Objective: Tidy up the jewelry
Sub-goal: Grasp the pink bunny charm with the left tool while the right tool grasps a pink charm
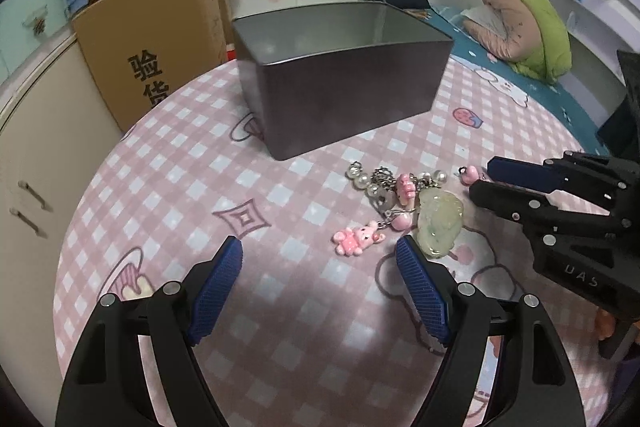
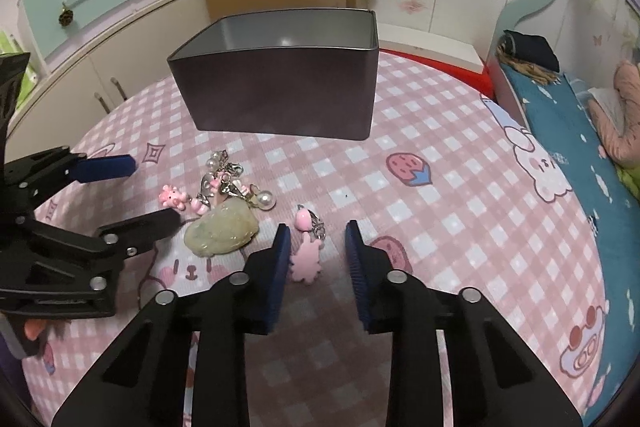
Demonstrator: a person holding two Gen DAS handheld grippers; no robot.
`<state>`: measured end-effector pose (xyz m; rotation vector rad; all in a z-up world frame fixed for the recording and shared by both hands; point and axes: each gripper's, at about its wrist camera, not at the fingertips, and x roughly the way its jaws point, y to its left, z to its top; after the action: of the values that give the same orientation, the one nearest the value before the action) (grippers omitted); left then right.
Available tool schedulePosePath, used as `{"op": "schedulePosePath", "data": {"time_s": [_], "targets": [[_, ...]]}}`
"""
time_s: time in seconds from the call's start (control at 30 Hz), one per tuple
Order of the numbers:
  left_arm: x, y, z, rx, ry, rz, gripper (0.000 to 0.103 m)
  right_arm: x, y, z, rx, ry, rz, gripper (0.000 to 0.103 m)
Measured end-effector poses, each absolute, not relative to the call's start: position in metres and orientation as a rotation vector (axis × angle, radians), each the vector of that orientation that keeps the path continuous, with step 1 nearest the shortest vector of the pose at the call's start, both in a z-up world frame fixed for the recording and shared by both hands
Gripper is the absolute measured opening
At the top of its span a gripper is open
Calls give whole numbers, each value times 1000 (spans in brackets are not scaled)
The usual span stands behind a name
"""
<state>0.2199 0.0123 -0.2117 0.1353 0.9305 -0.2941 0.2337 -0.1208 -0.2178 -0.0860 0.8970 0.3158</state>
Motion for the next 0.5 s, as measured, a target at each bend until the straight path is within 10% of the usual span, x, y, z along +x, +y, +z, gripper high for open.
{"op": "schedulePosePath", "data": {"time_s": [0.3, 0.5], "targets": [[229, 2, -212, 174, 930, -329, 74, 234, -121, -218, -75, 898, 326, 23], [223, -6, -209, 205, 911, -374, 45, 234, -123, -218, -63, 899, 328, 22]]}}
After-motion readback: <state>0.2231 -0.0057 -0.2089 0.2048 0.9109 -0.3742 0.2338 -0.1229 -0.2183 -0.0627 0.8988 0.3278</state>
